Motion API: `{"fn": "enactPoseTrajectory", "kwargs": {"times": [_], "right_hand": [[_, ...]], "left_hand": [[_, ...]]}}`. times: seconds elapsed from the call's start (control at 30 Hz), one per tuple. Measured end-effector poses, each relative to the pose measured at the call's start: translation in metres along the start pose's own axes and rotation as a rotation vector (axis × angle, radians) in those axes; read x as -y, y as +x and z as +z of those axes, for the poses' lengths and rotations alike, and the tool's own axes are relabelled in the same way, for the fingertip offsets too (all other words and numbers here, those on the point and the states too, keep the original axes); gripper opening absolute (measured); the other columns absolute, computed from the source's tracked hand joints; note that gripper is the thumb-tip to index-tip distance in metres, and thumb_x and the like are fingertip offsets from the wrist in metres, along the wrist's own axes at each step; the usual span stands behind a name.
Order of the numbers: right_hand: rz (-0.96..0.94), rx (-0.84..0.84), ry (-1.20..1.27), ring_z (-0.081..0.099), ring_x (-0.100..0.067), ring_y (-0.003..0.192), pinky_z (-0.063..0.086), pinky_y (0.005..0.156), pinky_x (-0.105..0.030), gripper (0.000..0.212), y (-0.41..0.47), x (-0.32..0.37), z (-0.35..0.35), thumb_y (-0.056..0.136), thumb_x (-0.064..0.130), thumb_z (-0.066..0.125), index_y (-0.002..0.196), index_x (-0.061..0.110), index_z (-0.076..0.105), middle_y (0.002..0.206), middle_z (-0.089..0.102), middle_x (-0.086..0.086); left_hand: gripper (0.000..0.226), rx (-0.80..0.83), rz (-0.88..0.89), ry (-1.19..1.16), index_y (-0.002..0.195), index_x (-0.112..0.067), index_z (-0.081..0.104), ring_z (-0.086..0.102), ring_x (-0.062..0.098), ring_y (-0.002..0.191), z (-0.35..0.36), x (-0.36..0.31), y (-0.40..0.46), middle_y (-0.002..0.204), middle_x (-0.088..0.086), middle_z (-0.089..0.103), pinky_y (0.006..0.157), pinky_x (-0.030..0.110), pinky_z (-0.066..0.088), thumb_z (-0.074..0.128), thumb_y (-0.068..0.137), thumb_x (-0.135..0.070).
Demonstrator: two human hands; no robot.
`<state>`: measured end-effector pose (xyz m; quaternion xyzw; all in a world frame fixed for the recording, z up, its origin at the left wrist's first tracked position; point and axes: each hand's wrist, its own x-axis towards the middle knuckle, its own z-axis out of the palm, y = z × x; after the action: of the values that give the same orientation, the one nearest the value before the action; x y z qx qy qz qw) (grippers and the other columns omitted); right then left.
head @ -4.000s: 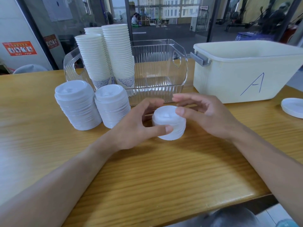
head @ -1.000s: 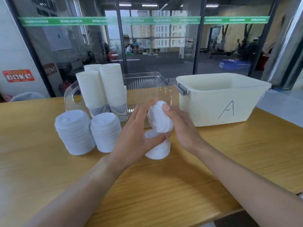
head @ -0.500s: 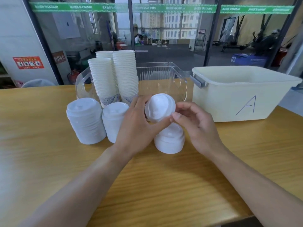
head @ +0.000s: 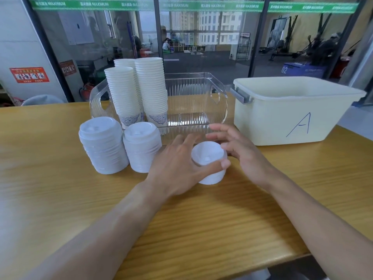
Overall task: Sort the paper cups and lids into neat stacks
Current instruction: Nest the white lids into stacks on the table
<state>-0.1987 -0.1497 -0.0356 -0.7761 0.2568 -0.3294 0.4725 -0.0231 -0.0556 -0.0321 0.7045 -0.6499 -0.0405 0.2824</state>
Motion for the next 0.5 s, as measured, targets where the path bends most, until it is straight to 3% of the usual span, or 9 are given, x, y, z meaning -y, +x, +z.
{"fn": "enactPoseTrajectory", "kwargs": {"times": [0.1, 0.23, 0.37, 0.5], "right_hand": [[0.027, -0.021, 0.000, 0.060, -0.007, 0.123, 0.046, 0.106, -0.035, 0.051, 0.000, -0.001, -0.001, 0.085, 0.029, 0.046, 0.134, 0.040, 0.058, 0.130, 0.066, 0.009], [0.045, -0.025, 0.000, 0.063, -0.007, 0.121, 0.047, 0.105, -0.033, 0.047, -0.001, -0.001, -0.003, 0.087, 0.032, 0.046, 0.131, 0.033, 0.063, 0.128, 0.068, 0.010], [0.077, 0.031, -0.108, 0.060, 0.001, 0.123, 0.044, 0.103, -0.027, 0.044, -0.009, -0.004, 0.000, 0.096, 0.039, 0.048, 0.136, 0.031, 0.064, 0.126, 0.070, 0.017], [0.118, 0.039, -0.185, 0.045, 0.013, 0.134, 0.034, 0.107, -0.018, 0.040, -0.010, -0.007, 0.002, 0.108, 0.034, 0.046, 0.147, 0.035, 0.056, 0.143, 0.059, 0.022]], "left_hand": [[0.101, 0.106, 0.011, -0.131, 0.149, -0.038, 0.039, 0.052, 0.003, 0.123, -0.007, 0.006, 0.001, 0.137, -0.019, 0.048, 0.102, 0.032, 0.047, 0.063, 0.065, -0.090], [0.073, 0.134, 0.055, -0.320, 0.136, -0.037, 0.055, 0.058, -0.002, 0.119, -0.008, 0.013, 0.004, 0.128, -0.021, 0.060, 0.105, 0.033, 0.050, 0.084, 0.073, -0.061], [0.068, 0.051, 0.069, -0.298, 0.129, -0.038, 0.060, 0.057, -0.004, 0.116, -0.002, 0.015, 0.004, 0.124, -0.021, 0.062, 0.100, 0.030, 0.051, 0.084, 0.071, -0.065], [0.072, 0.047, 0.061, -0.245, 0.130, -0.037, 0.060, 0.057, -0.002, 0.114, 0.000, 0.013, 0.002, 0.122, -0.021, 0.061, 0.097, 0.030, 0.052, 0.082, 0.070, -0.069]]}}
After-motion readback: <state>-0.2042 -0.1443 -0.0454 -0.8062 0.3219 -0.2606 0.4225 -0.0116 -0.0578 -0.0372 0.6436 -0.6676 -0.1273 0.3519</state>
